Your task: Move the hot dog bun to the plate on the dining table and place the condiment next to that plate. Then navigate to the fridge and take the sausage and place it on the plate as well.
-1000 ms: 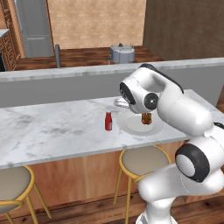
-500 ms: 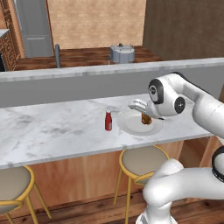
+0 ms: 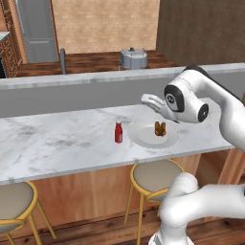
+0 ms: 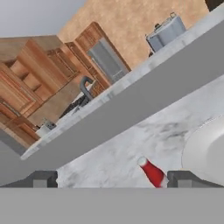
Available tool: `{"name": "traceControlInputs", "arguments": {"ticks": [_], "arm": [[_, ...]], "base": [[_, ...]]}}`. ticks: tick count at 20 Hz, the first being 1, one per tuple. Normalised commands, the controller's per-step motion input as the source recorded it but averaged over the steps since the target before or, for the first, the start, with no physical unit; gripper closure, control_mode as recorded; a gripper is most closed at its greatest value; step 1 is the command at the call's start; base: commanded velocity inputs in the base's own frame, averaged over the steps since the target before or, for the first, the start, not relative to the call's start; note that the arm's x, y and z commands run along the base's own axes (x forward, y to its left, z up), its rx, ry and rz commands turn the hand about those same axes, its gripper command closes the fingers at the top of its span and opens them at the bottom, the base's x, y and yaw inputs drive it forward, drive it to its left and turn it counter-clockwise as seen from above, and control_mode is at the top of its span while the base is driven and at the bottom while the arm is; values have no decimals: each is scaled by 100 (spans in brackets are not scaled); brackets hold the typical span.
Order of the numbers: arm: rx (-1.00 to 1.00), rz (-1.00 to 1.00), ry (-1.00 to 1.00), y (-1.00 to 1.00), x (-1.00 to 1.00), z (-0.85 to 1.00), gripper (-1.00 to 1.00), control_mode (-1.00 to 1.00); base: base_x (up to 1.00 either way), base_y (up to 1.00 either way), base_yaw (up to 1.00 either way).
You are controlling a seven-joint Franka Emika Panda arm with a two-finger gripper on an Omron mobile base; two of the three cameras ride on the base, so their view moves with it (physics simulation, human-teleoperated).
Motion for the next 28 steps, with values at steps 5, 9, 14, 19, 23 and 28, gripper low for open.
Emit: {"name": "traceControlInputs", "arguments": {"ticks": [5,9,14,19,23,28], "arm": [[17,0,-24,22,-12,100,-100,-100],[5,0,-82,3,-3,81,-100,-100],[2,0,-91,9,0,58,-100,-100],[-7,0,-96,30,1,17,-100,-100],[-42,-2,-100,57,18,0,-100,-100],[-80,-7,-99,86,12,-18,-100,-100]], "base": [[0,0,0],[0,0,0],[0,0,0],[0,0,0],[0,0,0],[0,0,0]]}}
